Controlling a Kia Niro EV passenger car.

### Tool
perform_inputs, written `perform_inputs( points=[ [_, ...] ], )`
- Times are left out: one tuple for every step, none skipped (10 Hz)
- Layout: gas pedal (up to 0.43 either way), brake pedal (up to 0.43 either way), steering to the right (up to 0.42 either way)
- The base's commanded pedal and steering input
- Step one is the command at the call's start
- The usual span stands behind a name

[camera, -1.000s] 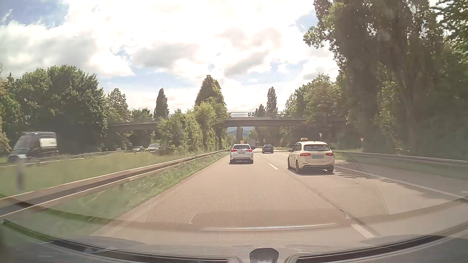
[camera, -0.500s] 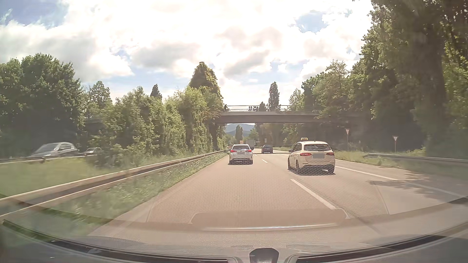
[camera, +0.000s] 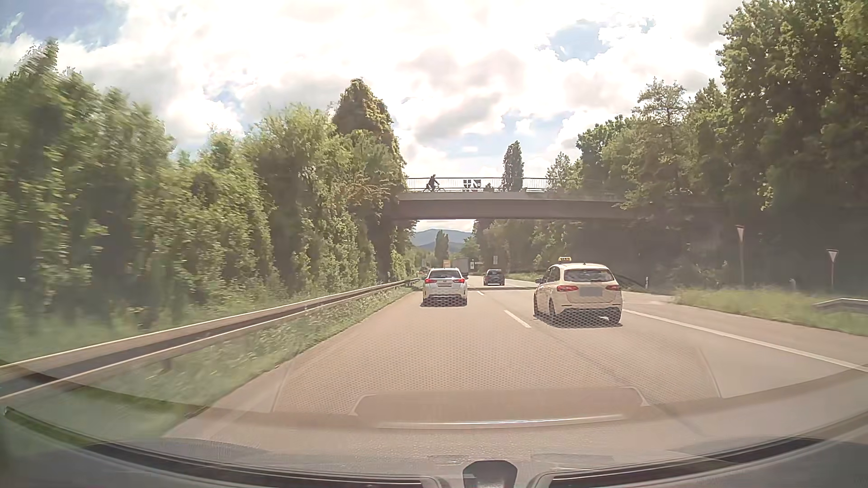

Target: Follow the waypoints while adhering to traffic rules and regulations

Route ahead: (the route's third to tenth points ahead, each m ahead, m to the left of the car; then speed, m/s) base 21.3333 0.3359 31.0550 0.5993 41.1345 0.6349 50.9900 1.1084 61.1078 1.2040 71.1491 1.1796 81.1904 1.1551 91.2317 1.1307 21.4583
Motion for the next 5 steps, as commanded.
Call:
perform_inputs(
  points=[
    [0.039, 0.0, 0.001],
    [0.039, 0.0, 0.001],
    [0.039, 0.0, 0.001],
    [0.028, 0.0, 0.002],
    [0.008, 0.0, 0.001]
  ],
)
